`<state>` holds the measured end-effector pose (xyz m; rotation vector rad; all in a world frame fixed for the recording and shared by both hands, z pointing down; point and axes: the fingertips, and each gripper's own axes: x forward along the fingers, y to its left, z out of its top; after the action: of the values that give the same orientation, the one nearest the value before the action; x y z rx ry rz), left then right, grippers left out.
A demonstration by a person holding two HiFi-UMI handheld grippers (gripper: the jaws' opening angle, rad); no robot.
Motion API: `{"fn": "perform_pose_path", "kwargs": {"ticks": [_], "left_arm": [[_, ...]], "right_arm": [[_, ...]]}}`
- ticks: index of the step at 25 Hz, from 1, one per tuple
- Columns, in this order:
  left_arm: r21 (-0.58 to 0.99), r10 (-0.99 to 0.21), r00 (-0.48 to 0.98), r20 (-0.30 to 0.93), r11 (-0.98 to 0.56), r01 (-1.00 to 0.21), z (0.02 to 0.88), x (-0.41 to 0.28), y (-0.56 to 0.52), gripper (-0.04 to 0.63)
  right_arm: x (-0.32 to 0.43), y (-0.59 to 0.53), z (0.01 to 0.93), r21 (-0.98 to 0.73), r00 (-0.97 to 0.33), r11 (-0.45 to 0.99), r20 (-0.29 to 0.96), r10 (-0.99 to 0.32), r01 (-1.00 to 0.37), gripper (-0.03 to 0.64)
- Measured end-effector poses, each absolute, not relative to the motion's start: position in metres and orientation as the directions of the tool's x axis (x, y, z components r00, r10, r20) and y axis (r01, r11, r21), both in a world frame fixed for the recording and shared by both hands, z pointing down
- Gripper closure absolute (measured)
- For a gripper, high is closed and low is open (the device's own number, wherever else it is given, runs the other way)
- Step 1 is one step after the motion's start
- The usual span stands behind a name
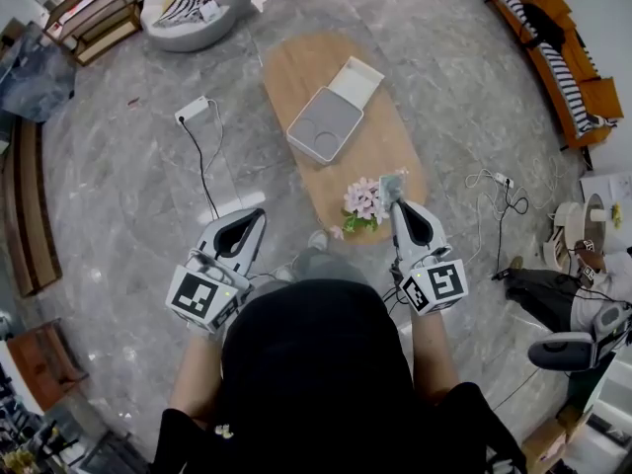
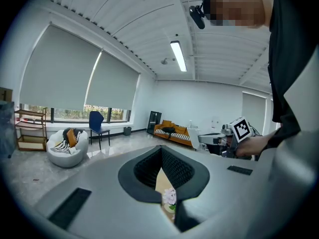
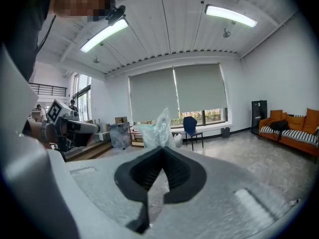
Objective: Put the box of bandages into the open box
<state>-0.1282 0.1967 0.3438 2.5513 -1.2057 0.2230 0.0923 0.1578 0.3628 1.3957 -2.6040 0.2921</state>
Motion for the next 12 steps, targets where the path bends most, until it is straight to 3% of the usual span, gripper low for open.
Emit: {"fn": "perform_pose_path", "kwargs": {"ticks": [12], "left_arm": [[0.097, -0.703, 0.644, 0.303, -0.649, -0.754, 0.347, -0.081, 0.131, 0.584]], "right_arm": [[0.14, 0.093, 0.38, -0.127, -0.54, 0.526, 0.258, -0.801, -0.841, 0.62]]}}
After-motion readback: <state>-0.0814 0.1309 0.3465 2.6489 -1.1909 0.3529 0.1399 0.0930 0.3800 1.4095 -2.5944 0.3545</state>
